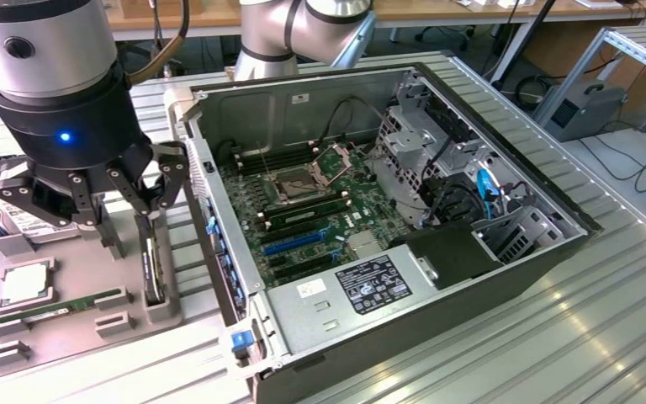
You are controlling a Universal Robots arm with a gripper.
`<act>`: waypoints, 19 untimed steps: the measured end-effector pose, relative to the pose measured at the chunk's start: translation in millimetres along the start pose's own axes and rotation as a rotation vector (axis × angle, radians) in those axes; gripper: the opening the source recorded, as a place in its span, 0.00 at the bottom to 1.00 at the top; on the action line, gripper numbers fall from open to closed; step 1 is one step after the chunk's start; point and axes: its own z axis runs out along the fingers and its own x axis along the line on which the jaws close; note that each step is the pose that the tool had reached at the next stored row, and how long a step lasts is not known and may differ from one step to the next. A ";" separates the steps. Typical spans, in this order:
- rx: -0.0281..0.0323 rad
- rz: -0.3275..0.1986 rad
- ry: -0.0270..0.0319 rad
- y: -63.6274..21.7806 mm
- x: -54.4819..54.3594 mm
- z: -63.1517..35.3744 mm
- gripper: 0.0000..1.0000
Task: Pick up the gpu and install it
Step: 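Pick up the gpu and move the gpu toward the slot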
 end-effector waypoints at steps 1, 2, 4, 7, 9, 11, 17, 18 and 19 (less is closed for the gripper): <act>0.0002 0.000 0.0000 0.0 0.0 0.3 0.42; 0.0004 0.000 0.0000 0.0 0.0 0.6 0.42; 0.0008 0.000 0.0000 0.0 0.1 1.3 0.42; 0.0014 0.000 -0.0001 0.0 0.1 2.4 0.42; 0.0016 0.000 -0.0001 0.0 0.1 3.3 0.42; 0.0018 0.000 -0.0002 0.0 0.1 4.1 0.42; 0.0023 0.000 -0.0002 0.0 0.2 6.6 0.42; 0.0023 0.000 -0.0002 0.0 0.2 6.9 0.42; 0.0024 0.000 -0.0002 0.0 0.2 7.1 0.42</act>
